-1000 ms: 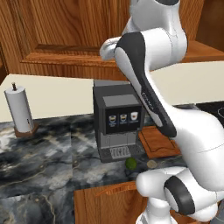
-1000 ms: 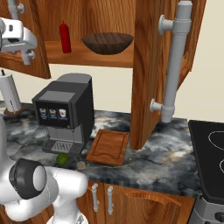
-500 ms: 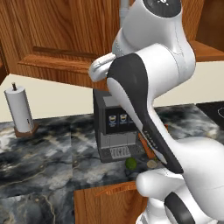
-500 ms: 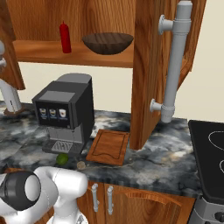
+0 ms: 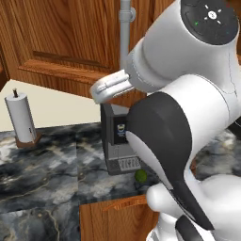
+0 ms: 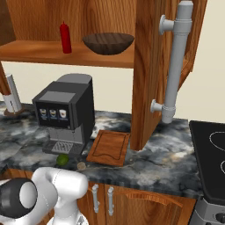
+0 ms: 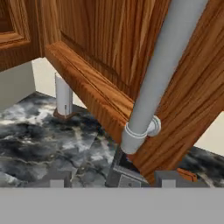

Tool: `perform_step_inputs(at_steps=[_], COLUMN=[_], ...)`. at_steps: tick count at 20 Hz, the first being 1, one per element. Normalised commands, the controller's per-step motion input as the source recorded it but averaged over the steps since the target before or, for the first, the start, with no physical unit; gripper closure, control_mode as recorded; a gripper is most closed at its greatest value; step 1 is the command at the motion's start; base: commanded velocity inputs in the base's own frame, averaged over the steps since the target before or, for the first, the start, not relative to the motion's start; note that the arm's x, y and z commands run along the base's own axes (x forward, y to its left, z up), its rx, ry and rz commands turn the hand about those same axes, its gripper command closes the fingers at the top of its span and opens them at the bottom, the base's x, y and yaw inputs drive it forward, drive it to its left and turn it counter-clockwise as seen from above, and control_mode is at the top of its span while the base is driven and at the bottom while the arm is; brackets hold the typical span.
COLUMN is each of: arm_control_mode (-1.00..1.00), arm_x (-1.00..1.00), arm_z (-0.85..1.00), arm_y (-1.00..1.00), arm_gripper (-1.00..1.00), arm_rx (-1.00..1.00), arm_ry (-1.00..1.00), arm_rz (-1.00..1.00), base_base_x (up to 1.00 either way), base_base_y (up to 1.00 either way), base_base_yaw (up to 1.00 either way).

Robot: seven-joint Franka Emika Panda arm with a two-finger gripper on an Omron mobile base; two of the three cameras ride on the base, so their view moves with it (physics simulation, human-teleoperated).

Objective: Open the cabinet. Place the bowl and condiment on the counter. Then place the lime and garlic on the cutting board.

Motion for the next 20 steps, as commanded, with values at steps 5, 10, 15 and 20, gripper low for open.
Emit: perform_step_inputs(at_steps=[5, 10, 15, 20], arm_control_mode=[-1.00, -1.00, -1.00, -1.00], arm_x=[-1.00, -0.82, -0.10, 0.95], arm_z=[0.00, 0.04, 0.12, 0.00], arm_y=[-0.54, -0.99, -1.00, -0.99], arm_gripper=[-1.00, -1.00, -1.00, -1.00], arm_rx=[0.28, 0.41, 0.49, 0.44], arm_ry=[-0.17, -0.07, 0.00, 0.11], arm_rz=[-0.02, 0.00, 0.00, 0.00], base_base_x=[0.00, 0.00, 0.00, 0.00], base_base_y=[0.00, 0.00, 0.00, 0.00], base_base_yaw=[0.00, 0.00, 0.00, 0.00])
